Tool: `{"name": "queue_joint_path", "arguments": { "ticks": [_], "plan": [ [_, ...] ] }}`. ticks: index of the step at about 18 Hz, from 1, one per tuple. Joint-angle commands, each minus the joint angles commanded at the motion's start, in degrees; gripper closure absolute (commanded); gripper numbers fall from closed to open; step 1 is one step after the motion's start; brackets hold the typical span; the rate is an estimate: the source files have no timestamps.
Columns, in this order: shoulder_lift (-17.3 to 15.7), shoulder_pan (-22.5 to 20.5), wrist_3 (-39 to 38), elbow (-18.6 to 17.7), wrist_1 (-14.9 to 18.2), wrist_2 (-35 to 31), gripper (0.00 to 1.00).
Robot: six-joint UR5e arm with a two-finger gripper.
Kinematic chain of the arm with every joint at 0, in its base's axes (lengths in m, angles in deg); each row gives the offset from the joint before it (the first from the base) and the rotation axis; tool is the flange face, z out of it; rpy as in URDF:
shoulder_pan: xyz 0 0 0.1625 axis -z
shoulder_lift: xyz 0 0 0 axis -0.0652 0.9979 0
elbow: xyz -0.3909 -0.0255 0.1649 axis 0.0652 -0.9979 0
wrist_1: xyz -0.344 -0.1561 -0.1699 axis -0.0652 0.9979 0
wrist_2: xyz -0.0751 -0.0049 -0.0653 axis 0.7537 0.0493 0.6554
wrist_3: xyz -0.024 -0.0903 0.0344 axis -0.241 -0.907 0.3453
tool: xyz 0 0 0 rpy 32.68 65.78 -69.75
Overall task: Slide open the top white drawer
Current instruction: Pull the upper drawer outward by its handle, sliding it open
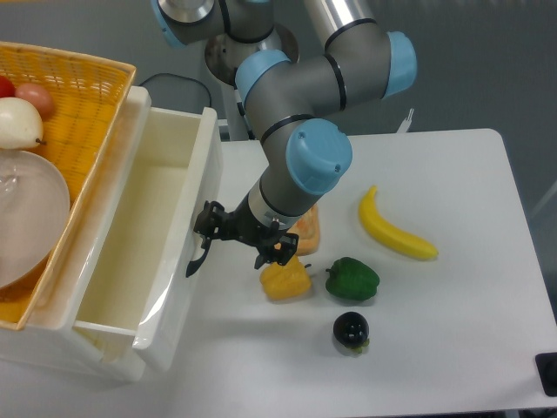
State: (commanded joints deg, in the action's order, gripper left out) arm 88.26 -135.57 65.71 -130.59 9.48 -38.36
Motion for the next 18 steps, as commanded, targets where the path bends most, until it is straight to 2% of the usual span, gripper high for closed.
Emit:
{"name": "queue_joint_path", "arguments": {
  "ticks": [14,18],
  "plan": [
    [0.2,0.0,0.1,0.3,-0.2,-0.1,0.00],
    [0.1,0.1,4.7,0.7,0.2,-3.1,0.00]
  ]
}}
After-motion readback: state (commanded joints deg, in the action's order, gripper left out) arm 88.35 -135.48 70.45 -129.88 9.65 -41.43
